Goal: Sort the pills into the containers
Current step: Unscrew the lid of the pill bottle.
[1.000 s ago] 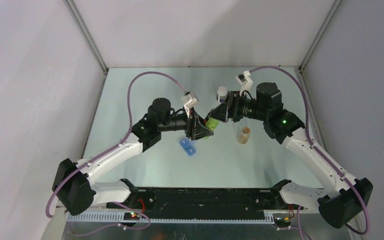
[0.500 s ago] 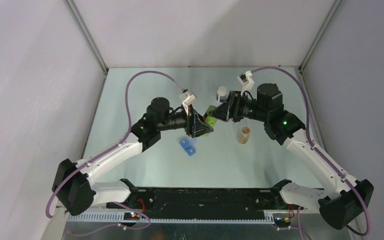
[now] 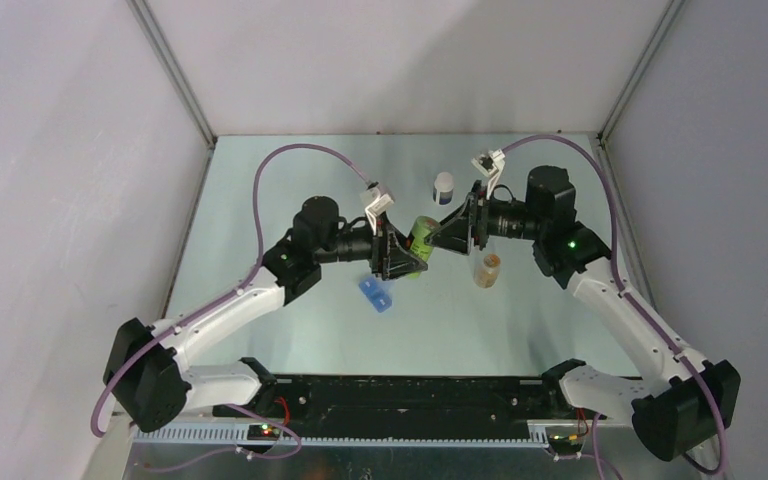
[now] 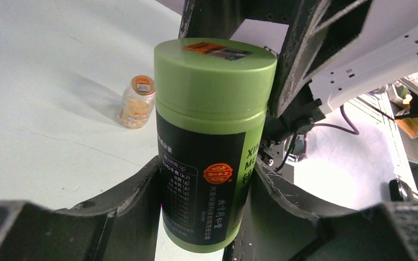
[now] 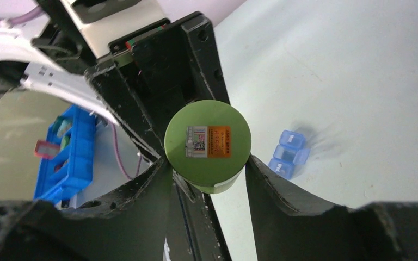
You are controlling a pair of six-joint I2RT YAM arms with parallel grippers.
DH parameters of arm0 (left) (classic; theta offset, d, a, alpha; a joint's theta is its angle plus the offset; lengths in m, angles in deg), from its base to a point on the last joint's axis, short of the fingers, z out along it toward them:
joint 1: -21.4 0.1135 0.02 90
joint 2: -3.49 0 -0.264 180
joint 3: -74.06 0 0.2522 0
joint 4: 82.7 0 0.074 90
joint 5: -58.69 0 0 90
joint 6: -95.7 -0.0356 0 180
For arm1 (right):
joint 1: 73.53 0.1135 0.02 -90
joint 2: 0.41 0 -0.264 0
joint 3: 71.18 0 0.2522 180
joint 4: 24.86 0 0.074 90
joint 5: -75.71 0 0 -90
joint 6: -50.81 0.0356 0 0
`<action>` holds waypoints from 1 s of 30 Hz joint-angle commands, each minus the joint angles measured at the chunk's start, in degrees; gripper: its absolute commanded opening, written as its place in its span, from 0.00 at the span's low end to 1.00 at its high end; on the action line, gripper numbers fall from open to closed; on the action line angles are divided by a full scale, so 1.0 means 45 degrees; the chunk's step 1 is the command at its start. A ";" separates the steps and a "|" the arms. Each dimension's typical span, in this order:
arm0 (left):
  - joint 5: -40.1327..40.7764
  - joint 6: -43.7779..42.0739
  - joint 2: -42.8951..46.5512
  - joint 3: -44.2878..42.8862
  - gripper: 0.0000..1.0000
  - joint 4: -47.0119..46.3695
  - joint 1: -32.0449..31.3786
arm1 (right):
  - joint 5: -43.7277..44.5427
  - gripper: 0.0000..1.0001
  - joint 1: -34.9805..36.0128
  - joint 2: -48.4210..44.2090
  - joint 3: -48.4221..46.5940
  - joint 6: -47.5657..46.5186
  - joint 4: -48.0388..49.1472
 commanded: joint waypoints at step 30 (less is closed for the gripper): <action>0.0853 -0.0383 0.0612 -0.0136 0.00 -0.0345 0.0004 | 0.6726 0.32 0.2643 -0.0457 -0.0391 0.3200 0.0329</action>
